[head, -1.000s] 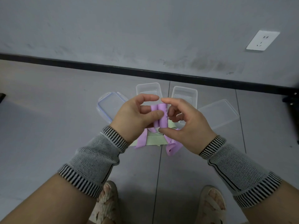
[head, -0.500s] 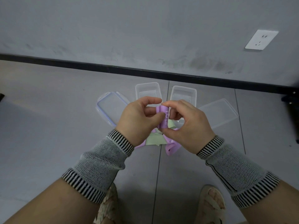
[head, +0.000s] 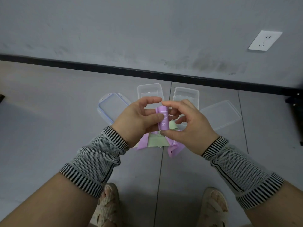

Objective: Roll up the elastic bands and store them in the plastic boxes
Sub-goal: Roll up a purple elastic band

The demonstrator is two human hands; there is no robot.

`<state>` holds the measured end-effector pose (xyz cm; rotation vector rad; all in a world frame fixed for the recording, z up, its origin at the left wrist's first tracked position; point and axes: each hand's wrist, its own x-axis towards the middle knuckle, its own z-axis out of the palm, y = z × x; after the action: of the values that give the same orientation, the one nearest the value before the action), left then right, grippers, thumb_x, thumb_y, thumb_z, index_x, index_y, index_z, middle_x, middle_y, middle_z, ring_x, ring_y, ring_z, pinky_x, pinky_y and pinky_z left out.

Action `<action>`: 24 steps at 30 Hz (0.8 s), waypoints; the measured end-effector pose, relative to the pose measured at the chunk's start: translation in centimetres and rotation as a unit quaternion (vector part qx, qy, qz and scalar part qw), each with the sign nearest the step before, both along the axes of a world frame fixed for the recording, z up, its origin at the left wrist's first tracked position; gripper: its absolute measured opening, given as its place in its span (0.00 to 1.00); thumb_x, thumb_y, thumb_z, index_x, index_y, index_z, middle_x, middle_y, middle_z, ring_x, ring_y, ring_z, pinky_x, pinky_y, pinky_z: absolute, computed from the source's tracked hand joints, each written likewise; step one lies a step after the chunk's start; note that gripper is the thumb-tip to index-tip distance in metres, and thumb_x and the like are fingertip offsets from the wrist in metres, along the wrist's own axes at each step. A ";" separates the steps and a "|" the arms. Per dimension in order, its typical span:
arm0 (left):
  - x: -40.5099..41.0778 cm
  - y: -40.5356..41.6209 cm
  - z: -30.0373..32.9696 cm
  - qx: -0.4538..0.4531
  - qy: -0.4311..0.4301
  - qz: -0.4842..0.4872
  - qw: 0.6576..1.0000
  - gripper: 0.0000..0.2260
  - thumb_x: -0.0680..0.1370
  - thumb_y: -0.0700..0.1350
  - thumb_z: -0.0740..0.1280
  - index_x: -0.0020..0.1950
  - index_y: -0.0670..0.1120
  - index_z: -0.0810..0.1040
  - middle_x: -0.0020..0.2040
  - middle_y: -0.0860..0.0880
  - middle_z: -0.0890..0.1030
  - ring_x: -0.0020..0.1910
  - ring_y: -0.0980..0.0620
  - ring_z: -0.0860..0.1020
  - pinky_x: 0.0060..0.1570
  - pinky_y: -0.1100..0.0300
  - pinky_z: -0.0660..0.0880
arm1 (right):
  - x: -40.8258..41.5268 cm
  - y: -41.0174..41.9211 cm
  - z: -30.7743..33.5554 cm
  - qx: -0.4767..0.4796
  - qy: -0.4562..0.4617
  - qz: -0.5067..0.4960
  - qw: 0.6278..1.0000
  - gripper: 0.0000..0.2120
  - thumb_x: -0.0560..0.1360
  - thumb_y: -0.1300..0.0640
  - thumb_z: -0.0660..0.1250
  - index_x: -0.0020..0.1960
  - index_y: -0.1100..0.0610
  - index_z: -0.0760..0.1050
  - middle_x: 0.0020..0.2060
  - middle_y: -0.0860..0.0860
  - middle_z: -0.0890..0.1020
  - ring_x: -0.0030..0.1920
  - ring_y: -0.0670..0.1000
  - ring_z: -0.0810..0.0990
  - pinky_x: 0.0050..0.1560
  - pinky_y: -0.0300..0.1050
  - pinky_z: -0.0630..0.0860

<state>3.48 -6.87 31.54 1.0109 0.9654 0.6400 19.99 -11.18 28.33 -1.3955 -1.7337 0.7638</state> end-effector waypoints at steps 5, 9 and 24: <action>0.0 0.1 -0.2 -0.085 -0.042 0.026 0.995 0.18 0.69 0.37 0.69 0.59 0.37 0.75 0.49 0.37 0.82 0.46 0.43 0.81 0.49 0.52 0.79 | 0.0 0.1 0.4 -0.009 0.044 -0.015 0.999 0.27 0.62 0.56 0.78 0.56 0.40 0.72 0.45 0.44 0.73 0.44 0.46 0.75 0.45 0.41 0.77; 0.1 0.3 -0.5 -0.155 -0.069 0.034 0.985 0.13 0.70 0.38 0.67 0.52 0.35 0.78 0.43 0.40 0.83 0.38 0.48 0.82 0.45 0.58 0.80 | 0.1 0.0 0.8 -0.040 0.100 -0.019 0.994 0.25 0.60 0.56 0.78 0.53 0.43 0.74 0.47 0.49 0.76 0.43 0.48 0.76 0.45 0.48 0.78; 0.6 -0.2 -0.4 -0.040 0.139 0.040 0.989 0.10 0.70 0.43 0.74 0.47 0.39 0.80 0.41 0.42 0.84 0.39 0.51 0.83 0.34 0.62 0.73 | 0.3 0.0 0.7 -0.015 -0.112 0.028 0.993 0.21 0.65 0.57 0.75 0.56 0.50 0.74 0.45 0.46 0.77 0.42 0.44 0.78 0.44 0.45 0.79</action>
<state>4.12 -7.05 31.18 1.0098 1.2712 0.5297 20.34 -11.14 29.06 -1.5060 -1.9475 0.6860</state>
